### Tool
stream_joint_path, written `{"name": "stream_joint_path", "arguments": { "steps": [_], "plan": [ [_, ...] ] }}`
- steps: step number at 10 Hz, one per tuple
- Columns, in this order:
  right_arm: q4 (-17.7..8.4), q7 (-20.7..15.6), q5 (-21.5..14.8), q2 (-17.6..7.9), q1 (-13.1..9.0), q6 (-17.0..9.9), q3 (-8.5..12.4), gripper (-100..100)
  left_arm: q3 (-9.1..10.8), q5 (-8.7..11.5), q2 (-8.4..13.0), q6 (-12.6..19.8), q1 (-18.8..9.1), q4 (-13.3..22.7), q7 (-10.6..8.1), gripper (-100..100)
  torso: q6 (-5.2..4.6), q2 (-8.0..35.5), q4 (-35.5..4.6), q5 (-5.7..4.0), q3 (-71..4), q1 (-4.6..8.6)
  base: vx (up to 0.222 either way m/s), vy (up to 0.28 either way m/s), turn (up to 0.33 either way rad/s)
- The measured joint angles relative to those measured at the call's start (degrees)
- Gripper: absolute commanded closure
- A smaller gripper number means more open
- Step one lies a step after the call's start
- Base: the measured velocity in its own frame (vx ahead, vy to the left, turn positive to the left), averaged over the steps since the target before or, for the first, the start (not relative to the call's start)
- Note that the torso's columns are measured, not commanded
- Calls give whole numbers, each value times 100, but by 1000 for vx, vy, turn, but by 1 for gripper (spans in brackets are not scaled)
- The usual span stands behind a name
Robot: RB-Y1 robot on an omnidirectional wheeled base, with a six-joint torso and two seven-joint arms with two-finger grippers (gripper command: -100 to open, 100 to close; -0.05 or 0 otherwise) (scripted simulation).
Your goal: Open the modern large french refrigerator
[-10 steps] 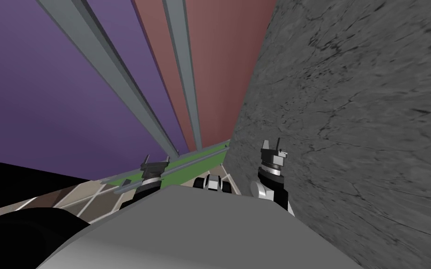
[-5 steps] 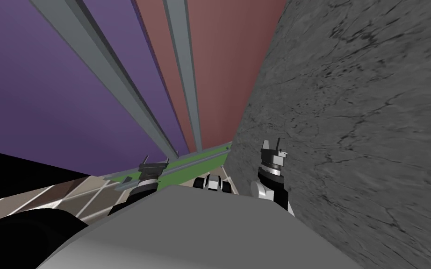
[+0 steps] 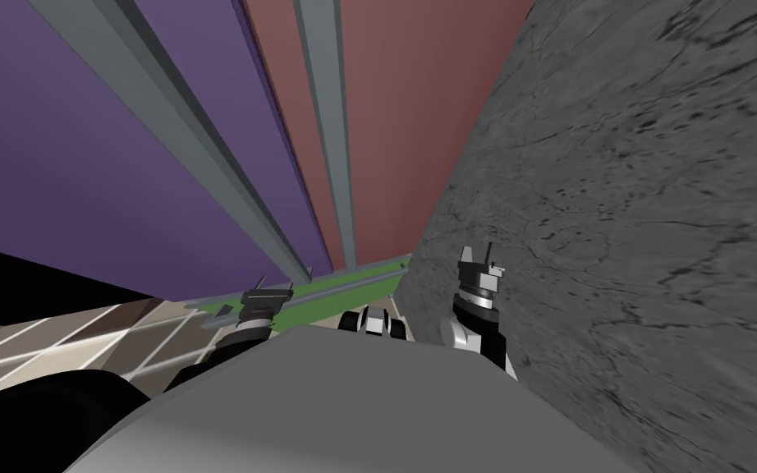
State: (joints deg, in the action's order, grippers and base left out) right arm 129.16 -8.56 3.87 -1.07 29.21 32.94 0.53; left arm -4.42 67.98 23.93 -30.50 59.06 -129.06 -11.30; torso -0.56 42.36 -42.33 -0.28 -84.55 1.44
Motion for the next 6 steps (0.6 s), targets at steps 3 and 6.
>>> {"name": "stream_joint_path", "arguments": {
  "steps": [3, 6],
  "plan": [
    [0, 0, 0, 0, 0, 0, 0, 0, -67, 327, 154, 227, 243, -238, 45, -100, -5, 8, -13, -27, -3, 42, 46, -37, 71],
    [0, 0, 0, 0, -1, 0, 0, 0, -87, 549, 209, 388, 436, -468, 124, -100, -1, 39, -31, -55, 6, 80, 19, -21, 53]
  ]
}}
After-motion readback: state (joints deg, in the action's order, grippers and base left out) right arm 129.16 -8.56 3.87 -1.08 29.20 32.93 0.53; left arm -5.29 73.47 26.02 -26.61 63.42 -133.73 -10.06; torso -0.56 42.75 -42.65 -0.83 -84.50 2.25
